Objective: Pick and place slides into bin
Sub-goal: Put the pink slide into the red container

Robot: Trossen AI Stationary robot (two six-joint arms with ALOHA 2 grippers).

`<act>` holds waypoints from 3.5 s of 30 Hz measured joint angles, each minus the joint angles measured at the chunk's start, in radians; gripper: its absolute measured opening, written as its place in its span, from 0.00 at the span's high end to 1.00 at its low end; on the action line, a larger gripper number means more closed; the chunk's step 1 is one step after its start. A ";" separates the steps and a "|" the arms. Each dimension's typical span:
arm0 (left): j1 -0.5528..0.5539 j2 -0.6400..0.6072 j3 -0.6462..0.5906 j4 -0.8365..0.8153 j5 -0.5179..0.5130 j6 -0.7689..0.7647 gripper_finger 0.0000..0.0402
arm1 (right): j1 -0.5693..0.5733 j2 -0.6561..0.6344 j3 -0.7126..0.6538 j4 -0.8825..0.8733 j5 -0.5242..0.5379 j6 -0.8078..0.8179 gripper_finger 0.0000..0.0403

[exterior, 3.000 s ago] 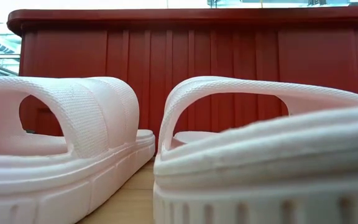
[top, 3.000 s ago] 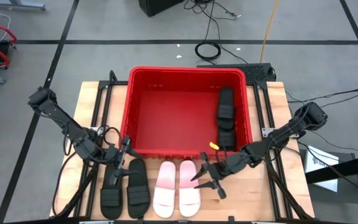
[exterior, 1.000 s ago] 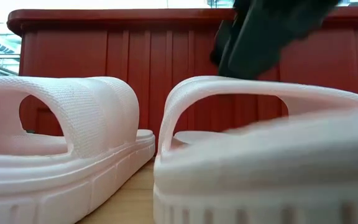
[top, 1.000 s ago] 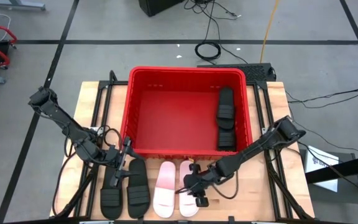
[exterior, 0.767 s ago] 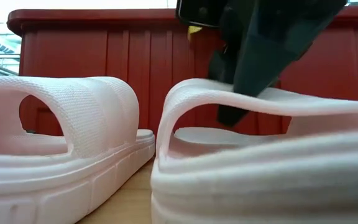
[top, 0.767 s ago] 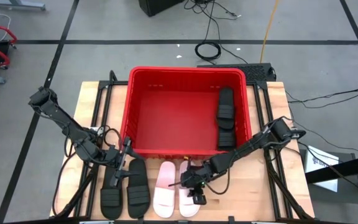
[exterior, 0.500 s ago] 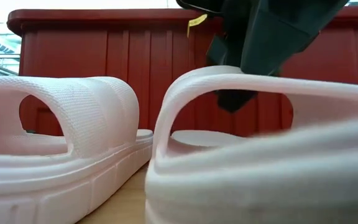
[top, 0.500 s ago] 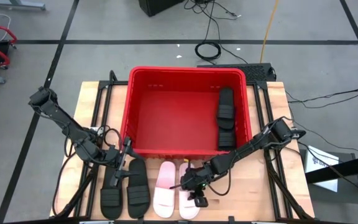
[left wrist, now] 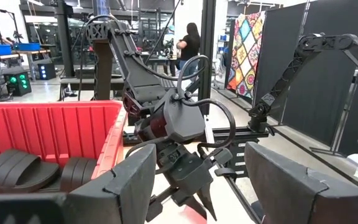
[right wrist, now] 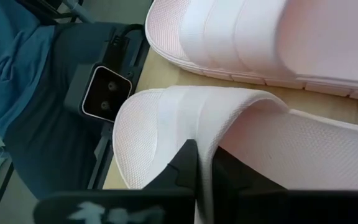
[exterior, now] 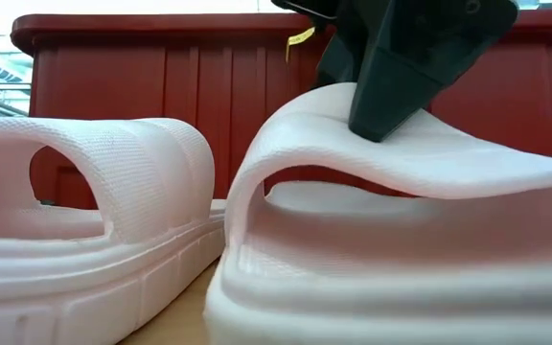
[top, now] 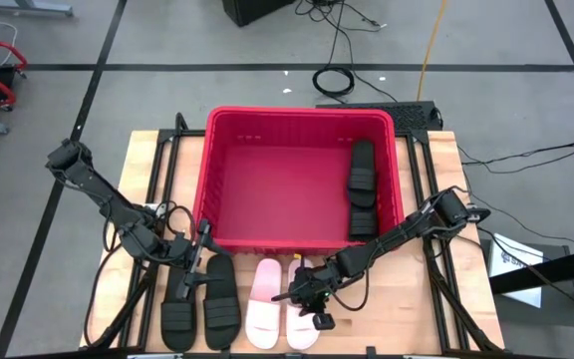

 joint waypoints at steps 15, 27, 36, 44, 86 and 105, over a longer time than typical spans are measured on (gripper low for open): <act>0.000 0.000 0.000 0.000 0.000 -0.005 0.38 | -0.006 -0.057 -0.001 0.004 0.019 -0.038 0.99; 0.000 0.000 0.000 0.000 -0.003 -0.005 0.38 | 0.013 -0.070 -0.001 0.087 0.007 -0.083 0.99; 0.000 0.000 0.000 0.000 -0.006 -0.006 0.38 | 0.013 -0.070 -0.001 0.204 -0.047 -0.125 0.99; 0.001 -0.001 0.000 0.015 -0.007 0.003 0.38 | 0.011 -0.084 -0.001 0.323 -0.123 -0.170 0.99; 0.314 -0.211 0.000 -0.049 -0.046 0.131 0.38 | -0.462 -0.742 0.000 -0.152 -0.071 -0.541 0.98; 0.742 -0.303 0.002 -0.116 0.276 0.123 0.38 | -0.975 -0.737 0.000 -0.366 -0.456 -0.599 0.99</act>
